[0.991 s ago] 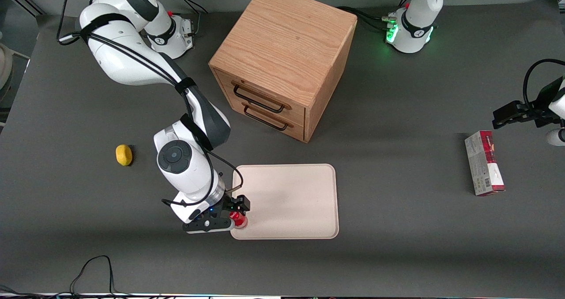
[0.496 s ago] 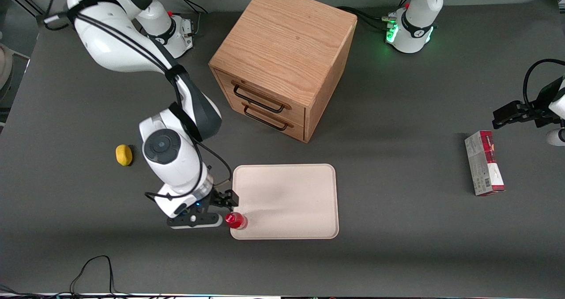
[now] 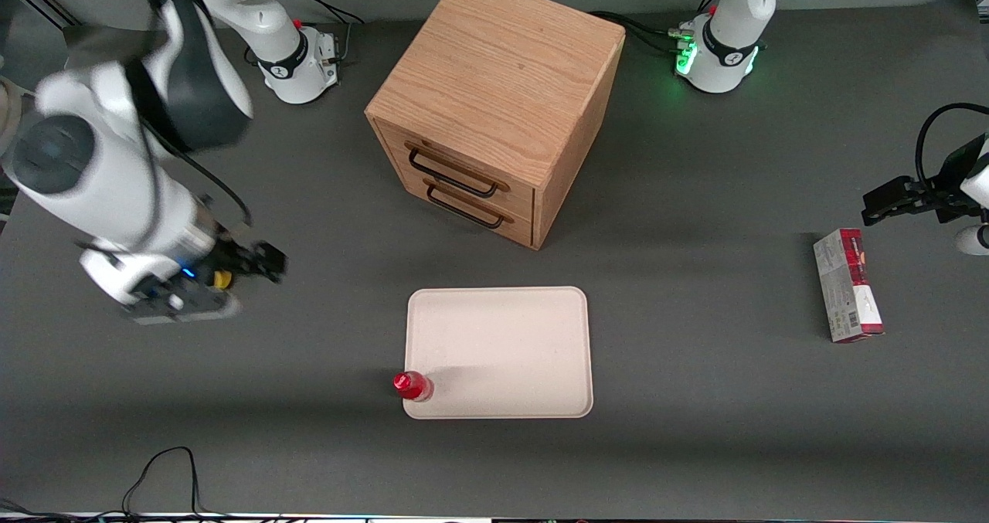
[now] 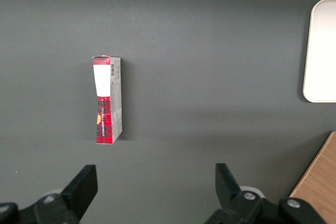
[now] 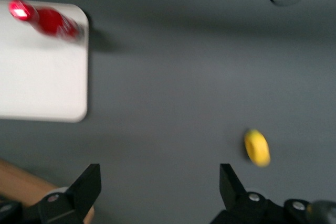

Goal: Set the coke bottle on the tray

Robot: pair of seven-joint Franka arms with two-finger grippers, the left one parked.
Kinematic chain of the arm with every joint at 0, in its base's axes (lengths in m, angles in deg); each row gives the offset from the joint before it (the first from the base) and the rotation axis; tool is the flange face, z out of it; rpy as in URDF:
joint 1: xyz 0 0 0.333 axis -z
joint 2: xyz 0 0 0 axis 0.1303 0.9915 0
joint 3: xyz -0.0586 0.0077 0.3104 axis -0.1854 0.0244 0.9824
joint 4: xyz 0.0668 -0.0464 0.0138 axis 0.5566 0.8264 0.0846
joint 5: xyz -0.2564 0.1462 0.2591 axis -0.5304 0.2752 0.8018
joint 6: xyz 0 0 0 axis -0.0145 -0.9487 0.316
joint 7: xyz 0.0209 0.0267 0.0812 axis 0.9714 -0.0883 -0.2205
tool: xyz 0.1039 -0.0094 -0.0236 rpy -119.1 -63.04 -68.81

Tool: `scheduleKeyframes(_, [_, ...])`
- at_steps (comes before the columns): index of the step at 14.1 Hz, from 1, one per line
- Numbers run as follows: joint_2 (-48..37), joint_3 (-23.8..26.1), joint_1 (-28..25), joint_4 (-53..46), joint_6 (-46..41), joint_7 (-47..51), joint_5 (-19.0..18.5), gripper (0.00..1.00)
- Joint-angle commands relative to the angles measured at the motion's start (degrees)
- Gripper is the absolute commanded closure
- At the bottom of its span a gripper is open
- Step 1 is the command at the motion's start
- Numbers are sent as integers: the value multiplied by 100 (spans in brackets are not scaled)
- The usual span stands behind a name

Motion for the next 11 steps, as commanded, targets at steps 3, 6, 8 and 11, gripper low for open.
scheduleKeyframes(3, [-2161, -954, -61, 1851, -99, -194, 425, 0])
scheduleKeyframes(6, [-2469, -1113, -26, 1843, -591, -194, 416, 0])
scheduleKeyframes(8, [-2514, -1113, -35, 1834, -618, -133, 416, 0])
scheduleKeyframes(11, [-2497, -1105, -35, 1843, -618, -115, 416, 0])
